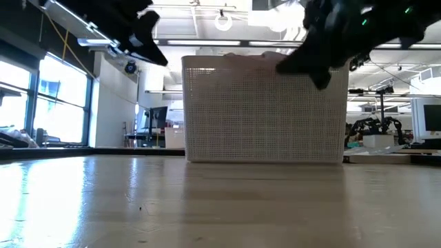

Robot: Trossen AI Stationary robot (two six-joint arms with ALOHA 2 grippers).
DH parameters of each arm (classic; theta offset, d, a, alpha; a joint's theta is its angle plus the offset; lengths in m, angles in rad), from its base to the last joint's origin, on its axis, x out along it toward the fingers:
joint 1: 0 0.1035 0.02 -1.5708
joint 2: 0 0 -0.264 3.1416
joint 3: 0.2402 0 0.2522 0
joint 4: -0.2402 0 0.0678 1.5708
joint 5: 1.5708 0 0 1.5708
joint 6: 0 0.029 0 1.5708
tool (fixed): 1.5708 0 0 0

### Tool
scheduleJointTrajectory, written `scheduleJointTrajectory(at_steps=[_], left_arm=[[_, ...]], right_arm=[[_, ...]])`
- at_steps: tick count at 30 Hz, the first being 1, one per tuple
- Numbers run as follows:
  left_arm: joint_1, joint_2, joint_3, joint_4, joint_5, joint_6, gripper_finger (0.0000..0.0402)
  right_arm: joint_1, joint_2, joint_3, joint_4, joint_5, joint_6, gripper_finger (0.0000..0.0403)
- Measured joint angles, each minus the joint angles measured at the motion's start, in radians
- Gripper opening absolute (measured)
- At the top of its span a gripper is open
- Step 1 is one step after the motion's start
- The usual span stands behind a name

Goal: Sort clothes
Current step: Move the laundry bin to the top center of the table

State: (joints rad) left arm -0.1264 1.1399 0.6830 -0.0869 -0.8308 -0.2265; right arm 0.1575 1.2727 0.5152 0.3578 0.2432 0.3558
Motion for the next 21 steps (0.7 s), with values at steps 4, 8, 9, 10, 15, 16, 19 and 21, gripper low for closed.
scheduleJointTrajectory(at_steps=[4, 8, 9, 10, 15, 16, 19, 21], left_arm=[[-0.088, -0.028, 0.000, -0.029, -0.078, -0.006, 0.0000], [-0.155, -0.021, 0.000, -0.030, -0.092, -0.001, 0.0000], [-0.163, -0.017, 0.000, -0.031, -0.094, -0.005, 0.0000], [-0.171, -0.014, 0.000, -0.042, -0.093, -0.006, 0.0000], [-0.181, 0.001, 0.000, -0.070, -0.094, -0.033, 0.0000], [-0.181, 0.002, 0.000, -0.071, -0.094, -0.034, 0.0000], [-0.181, 0.002, 0.000, -0.073, -0.091, -0.034, 0.0000], [-0.181, 0.002, 0.000, -0.073, -0.093, -0.034, 0.0000]], right_arm=[[0.015, -0.174, 0.001, -0.134, -0.053, 0.075, 0.0000], [0.014, -0.341, 0.045, -0.546, -0.031, 0.316, 0.0000], [0.014, -0.368, 0.069, -0.679, -0.008, 0.382, 0.0000], [0.015, -0.388, 0.097, -0.820, 0.024, 0.457, 0.0000], [0.004, -0.388, 0.164, -1.319, 0.298, 0.798, 0.0000], [-0.005, -0.378, 0.159, -1.337, 0.354, 0.815, 0.0000], [-0.040, -0.329, 0.122, -1.293, 0.471, 0.795, 0.0000], [-0.070, -0.287, 0.101, -1.158, 0.496, 0.695, 0.0000]])
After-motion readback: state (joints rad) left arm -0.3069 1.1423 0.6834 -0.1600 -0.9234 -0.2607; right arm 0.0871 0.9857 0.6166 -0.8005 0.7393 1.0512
